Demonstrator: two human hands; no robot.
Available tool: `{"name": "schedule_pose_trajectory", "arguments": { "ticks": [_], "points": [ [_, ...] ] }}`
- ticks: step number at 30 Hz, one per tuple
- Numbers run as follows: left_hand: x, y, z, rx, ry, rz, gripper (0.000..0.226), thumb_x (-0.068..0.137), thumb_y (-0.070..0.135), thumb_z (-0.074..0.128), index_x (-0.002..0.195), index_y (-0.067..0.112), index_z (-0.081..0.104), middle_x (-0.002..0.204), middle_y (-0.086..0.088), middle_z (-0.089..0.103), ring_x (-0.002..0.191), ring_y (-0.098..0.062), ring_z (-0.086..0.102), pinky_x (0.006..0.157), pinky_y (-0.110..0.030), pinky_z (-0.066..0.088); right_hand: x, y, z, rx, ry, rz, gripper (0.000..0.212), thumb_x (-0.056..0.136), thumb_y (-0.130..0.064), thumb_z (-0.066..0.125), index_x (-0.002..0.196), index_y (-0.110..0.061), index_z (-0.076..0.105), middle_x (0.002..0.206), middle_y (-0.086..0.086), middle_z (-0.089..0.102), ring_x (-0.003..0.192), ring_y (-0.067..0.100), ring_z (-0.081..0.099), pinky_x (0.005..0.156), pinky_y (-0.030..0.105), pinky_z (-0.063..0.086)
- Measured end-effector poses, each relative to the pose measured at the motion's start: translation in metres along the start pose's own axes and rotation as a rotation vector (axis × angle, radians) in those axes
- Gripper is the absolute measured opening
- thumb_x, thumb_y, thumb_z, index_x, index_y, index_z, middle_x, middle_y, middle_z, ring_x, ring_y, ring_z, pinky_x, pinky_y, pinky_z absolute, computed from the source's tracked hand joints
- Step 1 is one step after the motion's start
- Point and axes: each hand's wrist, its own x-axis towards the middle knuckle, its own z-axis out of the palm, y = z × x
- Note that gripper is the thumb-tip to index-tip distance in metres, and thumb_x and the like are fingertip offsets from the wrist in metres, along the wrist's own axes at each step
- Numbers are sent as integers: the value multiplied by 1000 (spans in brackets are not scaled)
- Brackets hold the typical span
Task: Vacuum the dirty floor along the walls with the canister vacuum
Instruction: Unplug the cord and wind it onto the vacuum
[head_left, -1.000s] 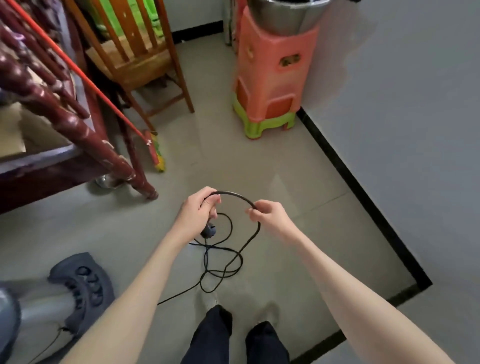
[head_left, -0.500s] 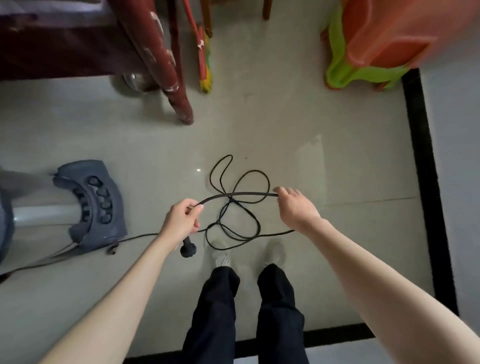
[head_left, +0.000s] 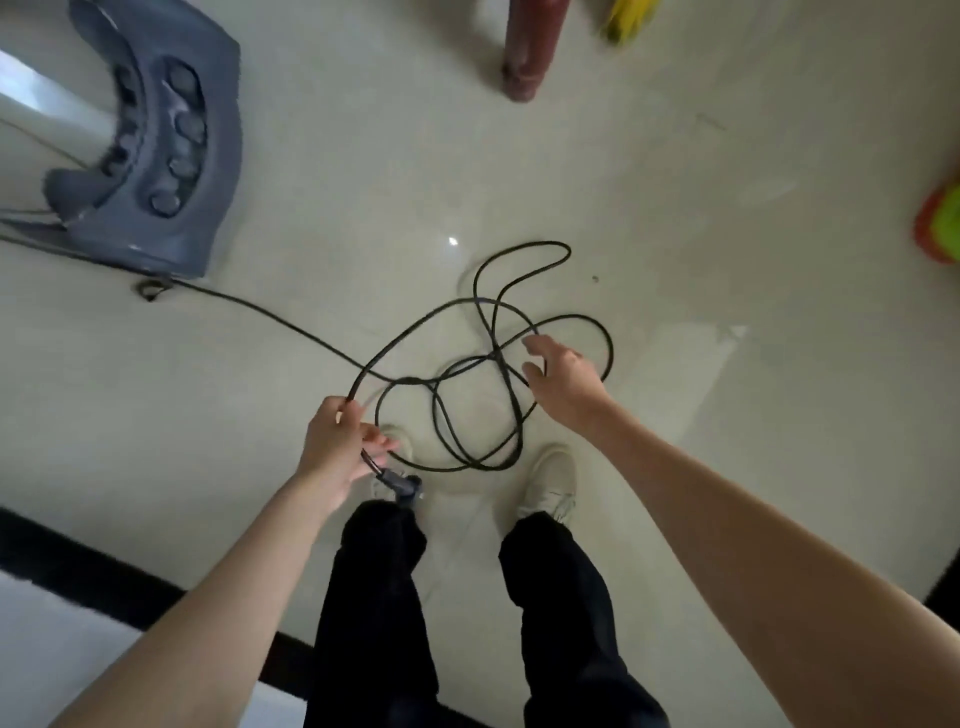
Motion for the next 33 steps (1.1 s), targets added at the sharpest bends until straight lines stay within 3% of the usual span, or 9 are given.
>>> {"name": "schedule_pose_trajectory", "arguments": {
  "ticks": [4, 8, 13, 17, 20, 24, 26, 29, 33],
  "points": [
    [37, -56, 3, -500, 66, -301, 24, 98, 2, 20, 115, 1, 37, 88, -22, 58, 82, -36, 64, 86, -53, 49, 22, 16, 44, -67, -180, 32, 36, 101, -20, 42, 136, -15, 53, 133, 7, 60, 126, 26, 51, 97, 28, 39],
    [44, -109, 23, -440, -105, -546, 22, 102, 3, 26, 97, -5, 47, 104, -28, 61, 95, -38, 60, 84, -45, 48, 28, 35, 97, -240, -367, 36, 33, 100, -29, 45, 130, -21, 56, 130, 4, 61, 119, 24, 54, 98, 34, 44],
    [64, -153, 62, -382, -242, -665, 27, 103, 13, 32, 90, 3, 54, 64, -9, 71, 82, -21, 60, 71, -28, 46, 41, 68, 142, -102, -244, 442, 53, 99, -41, 45, 128, 3, 52, 125, 19, 59, 113, 33, 57, 88, 35, 47],
    [88, -173, 89, -540, -358, -663, 22, 103, 16, 33, 97, 12, 54, 91, -4, 74, 85, -12, 57, 60, -21, 31, 55, 96, 161, 141, -180, 694, 52, 93, -47, 55, 110, 2, 60, 92, 15, 62, 86, 30, 65, 88, 44, 56],
    [99, -177, 100, -533, -389, -660, 16, 100, 19, 44, 101, 15, 59, 84, 4, 75, 74, -10, 47, 58, -21, 28, 67, 102, 173, 370, -99, 763, 39, 91, -40, 63, 77, -4, 57, 64, 9, 57, 50, 19, 52, 56, 32, 50],
    [109, -172, 115, -243, -358, -575, 23, 97, 31, 52, 81, 19, 64, 75, 8, 63, 62, -8, 35, 53, -20, 25, 87, 100, 177, 403, -43, 695, 31, 84, -31, 74, 89, -5, 59, 75, 6, 56, 58, 15, 45, 49, 26, 30],
    [115, -167, 120, -232, -356, -547, 27, 97, 32, 51, 78, 18, 65, 77, 7, 62, 63, -9, 37, 54, -21, 27, 92, 100, 176, 465, -52, 717, 29, 84, -25, 75, 98, -6, 59, 83, 7, 57, 62, 15, 46, 50, 26, 30],
    [124, -163, 120, -87, -365, -479, 35, 98, 39, 47, 83, 16, 68, 76, 5, 65, 62, -10, 42, 55, -22, 28, 99, 100, 182, 574, -45, 711, 11, 85, -11, 70, 83, -8, 60, 69, 4, 53, 55, 13, 42, 49, 25, 31],
    [131, -171, 103, 301, -290, -230, 50, 94, 52, 45, 72, 13, 66, 60, 2, 66, 49, -9, 53, 58, -25, 40, 102, 105, 194, 628, 172, 464, 11, 95, -9, 58, 86, -14, 60, 68, -3, 53, 62, 8, 45, 50, 9, 37]
  ]
}}
